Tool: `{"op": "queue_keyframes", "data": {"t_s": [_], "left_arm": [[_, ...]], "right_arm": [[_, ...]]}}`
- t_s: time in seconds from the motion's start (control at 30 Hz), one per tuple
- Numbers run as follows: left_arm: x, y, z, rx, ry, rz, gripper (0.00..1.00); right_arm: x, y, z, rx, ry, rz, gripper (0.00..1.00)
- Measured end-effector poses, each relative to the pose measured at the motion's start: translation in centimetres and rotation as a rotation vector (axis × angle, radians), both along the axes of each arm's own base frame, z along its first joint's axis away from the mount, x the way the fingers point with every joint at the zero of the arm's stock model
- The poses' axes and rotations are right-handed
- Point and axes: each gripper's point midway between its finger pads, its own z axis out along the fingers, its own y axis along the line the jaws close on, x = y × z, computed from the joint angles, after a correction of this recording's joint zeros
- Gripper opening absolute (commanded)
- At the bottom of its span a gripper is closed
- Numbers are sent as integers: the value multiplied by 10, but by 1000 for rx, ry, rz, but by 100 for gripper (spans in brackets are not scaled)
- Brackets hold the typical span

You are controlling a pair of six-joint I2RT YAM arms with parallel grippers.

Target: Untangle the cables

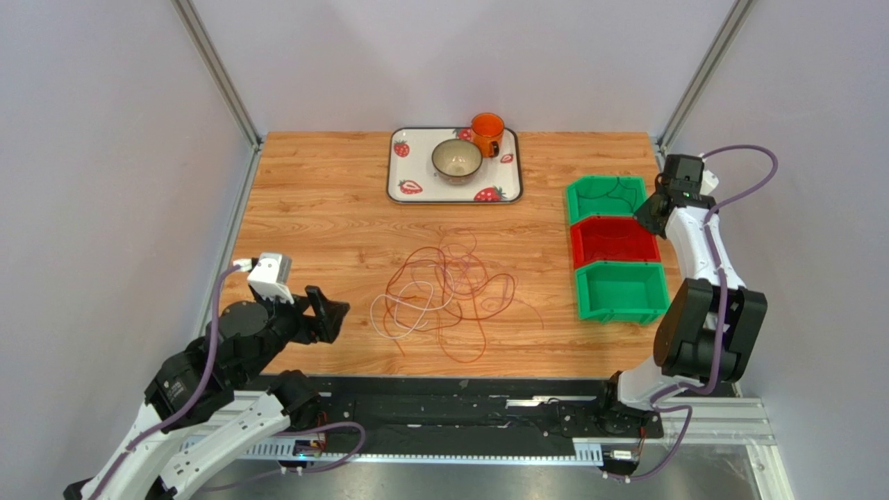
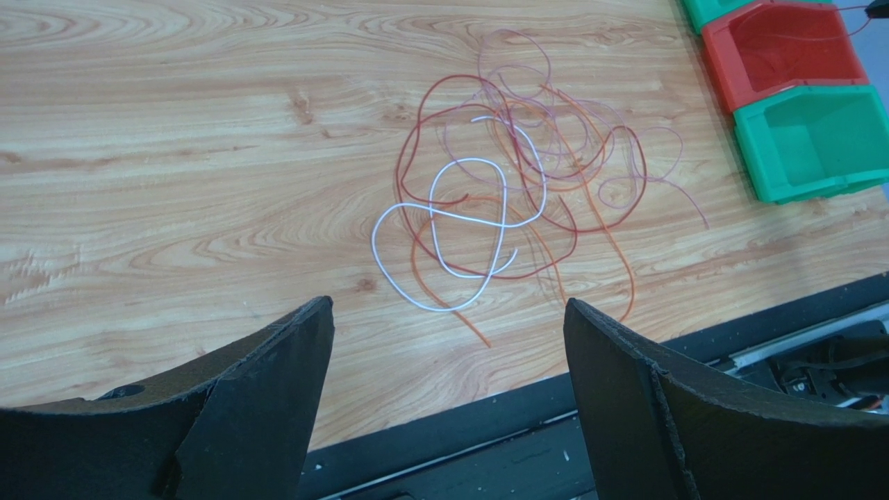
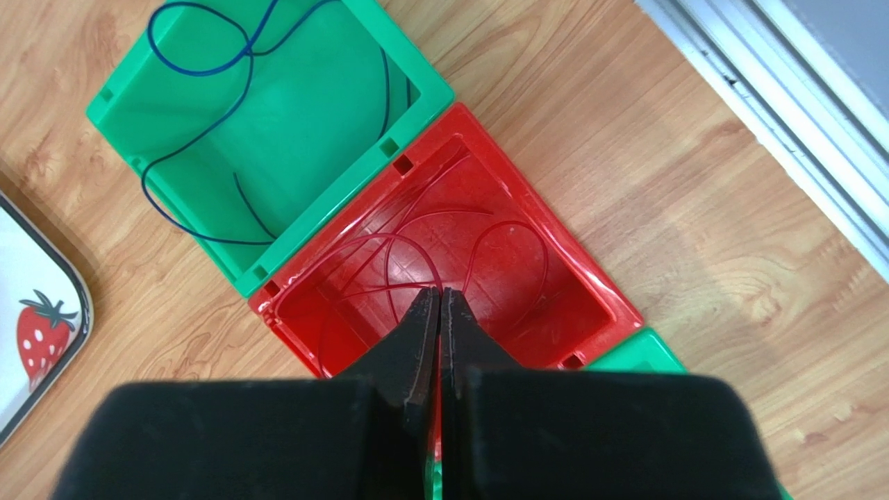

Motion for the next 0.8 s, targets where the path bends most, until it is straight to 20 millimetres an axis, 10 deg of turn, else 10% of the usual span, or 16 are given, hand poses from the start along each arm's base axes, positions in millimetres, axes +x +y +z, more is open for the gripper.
{"op": "queue_keyframes", "data": {"t_s": [0.57,0.8], "left_arm": [[3,-2,-4,22,19,2,89],[3,-2,-4,22,19,3,89]], "right_arm": [[-2,1,-43,17,94,12,2],[-15,-7,-54,3,135,-9,45]]}}
